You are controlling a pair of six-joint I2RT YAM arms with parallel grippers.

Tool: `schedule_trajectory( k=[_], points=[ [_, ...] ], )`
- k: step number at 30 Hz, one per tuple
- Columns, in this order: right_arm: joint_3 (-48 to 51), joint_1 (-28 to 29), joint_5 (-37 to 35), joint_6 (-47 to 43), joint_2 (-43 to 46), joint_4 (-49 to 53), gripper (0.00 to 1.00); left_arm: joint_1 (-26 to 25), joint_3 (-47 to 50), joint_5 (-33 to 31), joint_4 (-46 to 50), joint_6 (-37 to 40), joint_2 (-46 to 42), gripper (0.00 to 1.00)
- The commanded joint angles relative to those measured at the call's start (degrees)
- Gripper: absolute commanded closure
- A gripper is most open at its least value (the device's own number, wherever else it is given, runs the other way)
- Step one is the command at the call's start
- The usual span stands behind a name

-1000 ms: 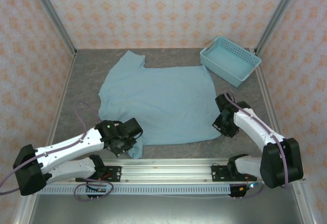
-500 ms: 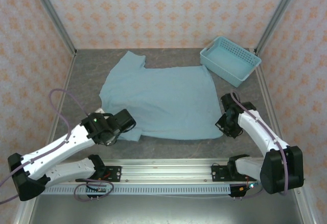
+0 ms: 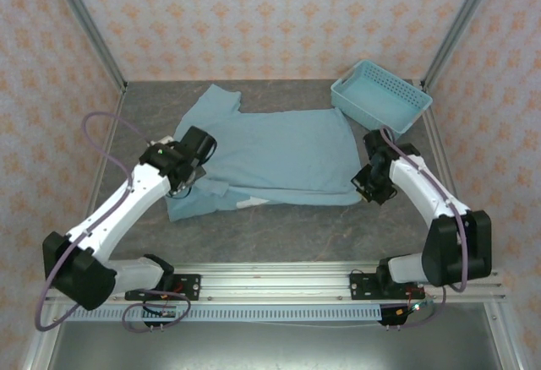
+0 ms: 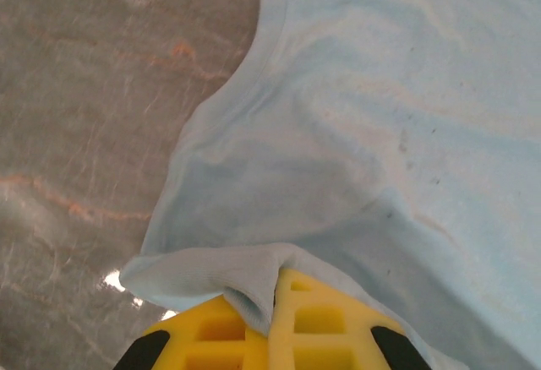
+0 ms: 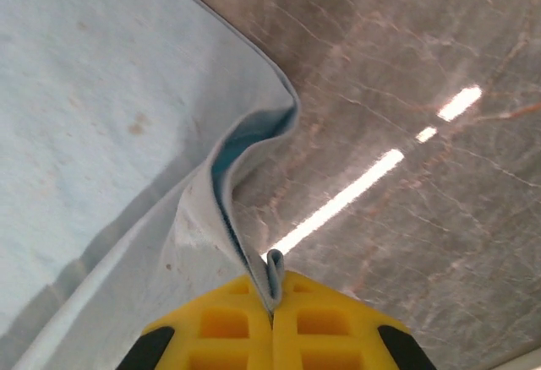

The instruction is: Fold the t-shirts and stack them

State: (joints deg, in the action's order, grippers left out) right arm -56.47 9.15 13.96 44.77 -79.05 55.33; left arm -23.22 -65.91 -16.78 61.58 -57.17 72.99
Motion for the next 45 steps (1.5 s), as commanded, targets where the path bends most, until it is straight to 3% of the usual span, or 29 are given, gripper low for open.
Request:
schedule_trajectory(
  k=[1,16,37,42,43,45],
  points=[
    [-3.9,-0.5,-1.6,1.9,-3.3,-1.5,1.0,2.7,-4.1,0.0,-2.7,10.8,4.4,1.0],
    [-14.9,-0.9,-3.1,5.0,-18.3,-4.7,1.0,6.6,-11.7,-0.8,-9.9,22.0,18.7,1.0],
    [-19.9,-1.6,-4.9,13.7,-26.1,-8.7,1.0,10.4,-19.7,-2.7,-8.7,24.2,30.0,1.0],
    [-20.2,-1.9,-4.4,15.2,-27.3,-14.0,1.0,11.3,-21.6,-1.4,-8.6,24.5,33.0,1.0],
    [-20.5,-2.1,-4.4,15.7,-27.5,-14.8,0.96,11.7,-22.2,-1.0,-8.5,24.5,33.6,1.0],
    [-20.0,-2.3,-4.2,16.0,-26.8,-18.6,0.73,12.4,-23.3,0.0,-8.1,24.5,34.7,1.0]
  ],
)
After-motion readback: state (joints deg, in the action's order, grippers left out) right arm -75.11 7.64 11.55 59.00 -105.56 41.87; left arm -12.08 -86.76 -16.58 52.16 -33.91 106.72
